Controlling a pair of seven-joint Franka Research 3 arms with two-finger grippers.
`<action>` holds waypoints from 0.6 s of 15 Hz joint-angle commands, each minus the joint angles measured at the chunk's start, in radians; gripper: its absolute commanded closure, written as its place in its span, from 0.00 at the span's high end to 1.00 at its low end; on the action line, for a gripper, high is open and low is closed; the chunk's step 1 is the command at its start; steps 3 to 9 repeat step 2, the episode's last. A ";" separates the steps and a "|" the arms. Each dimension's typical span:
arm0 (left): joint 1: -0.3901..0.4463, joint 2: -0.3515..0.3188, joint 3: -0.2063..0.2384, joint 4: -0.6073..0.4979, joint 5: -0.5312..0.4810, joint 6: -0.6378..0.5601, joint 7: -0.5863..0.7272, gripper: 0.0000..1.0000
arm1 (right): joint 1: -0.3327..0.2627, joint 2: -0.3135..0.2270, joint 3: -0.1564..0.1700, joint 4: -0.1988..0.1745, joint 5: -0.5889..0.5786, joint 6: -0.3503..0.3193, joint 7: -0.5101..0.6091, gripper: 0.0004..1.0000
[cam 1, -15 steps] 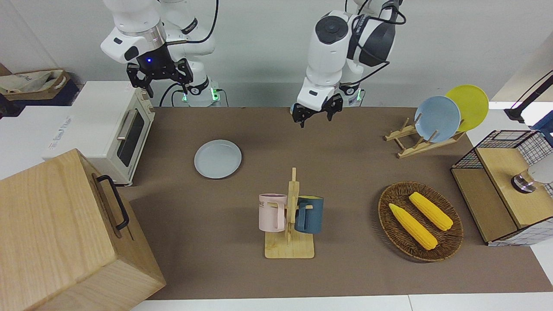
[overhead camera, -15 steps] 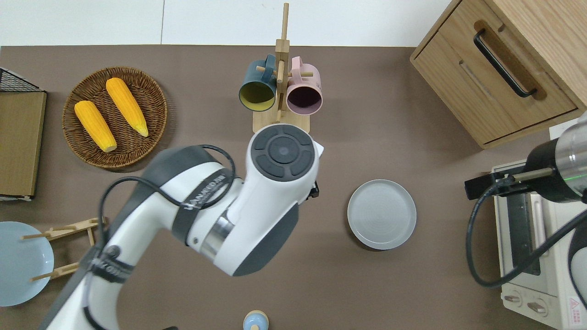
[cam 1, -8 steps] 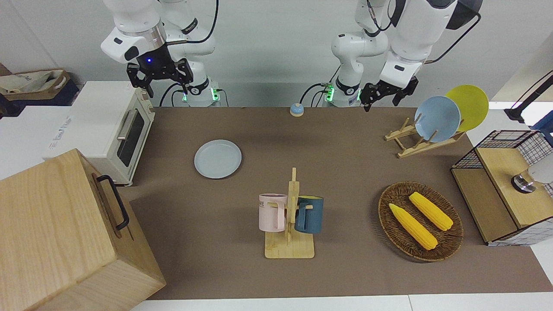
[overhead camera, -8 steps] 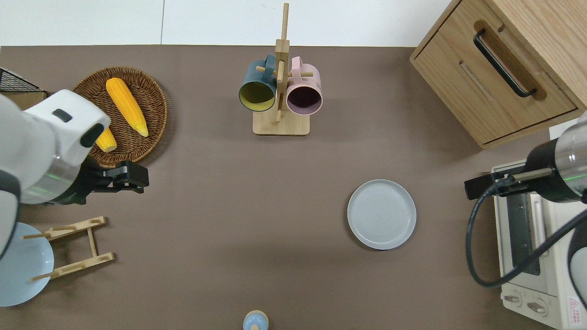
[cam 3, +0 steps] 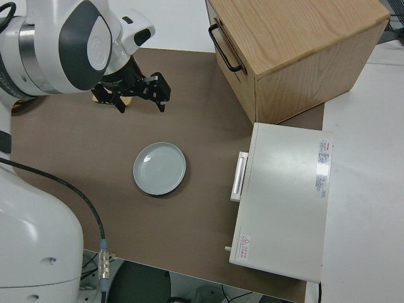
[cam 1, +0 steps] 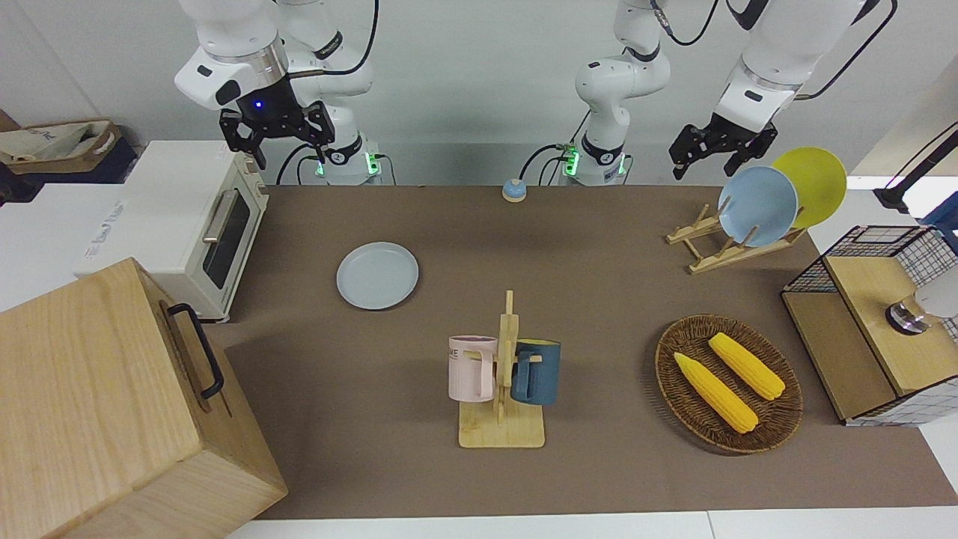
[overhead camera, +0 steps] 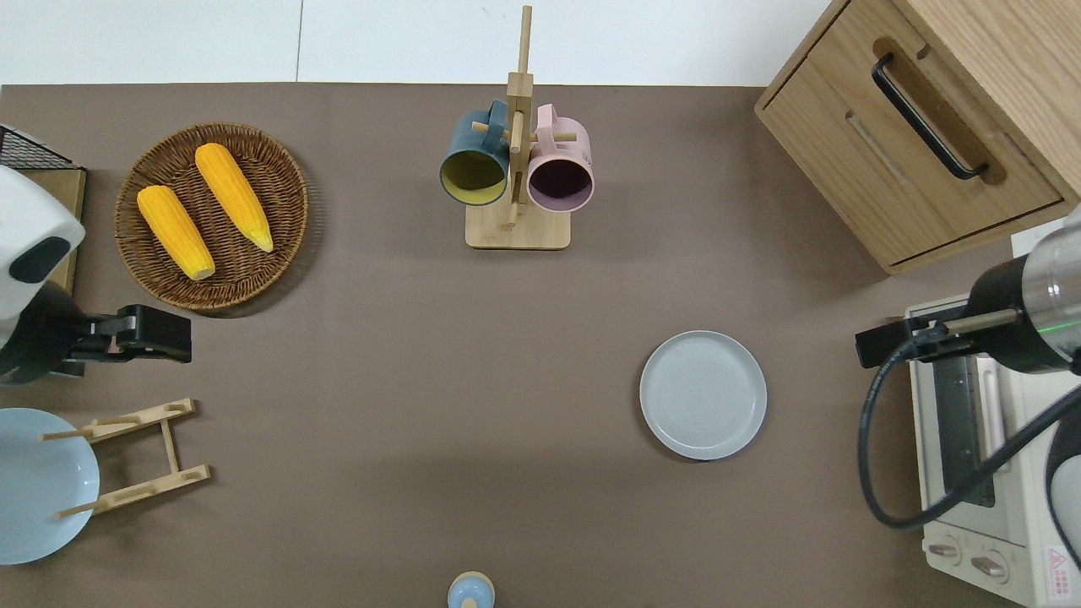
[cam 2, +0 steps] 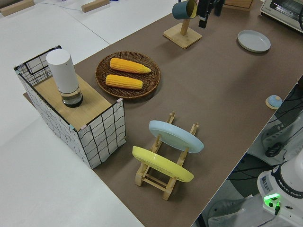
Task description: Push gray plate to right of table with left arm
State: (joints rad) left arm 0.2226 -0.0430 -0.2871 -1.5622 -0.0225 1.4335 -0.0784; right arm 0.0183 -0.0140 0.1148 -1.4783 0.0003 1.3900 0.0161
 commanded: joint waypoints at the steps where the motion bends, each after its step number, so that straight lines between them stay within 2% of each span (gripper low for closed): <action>1: -0.002 -0.005 -0.012 -0.019 0.018 0.036 0.025 1.00 | -0.020 -0.003 0.016 0.009 0.004 -0.016 0.013 0.98; 9: -0.005 -0.006 -0.012 -0.019 0.018 0.038 0.022 1.00 | -0.020 -0.003 0.016 0.009 0.006 -0.016 0.013 0.98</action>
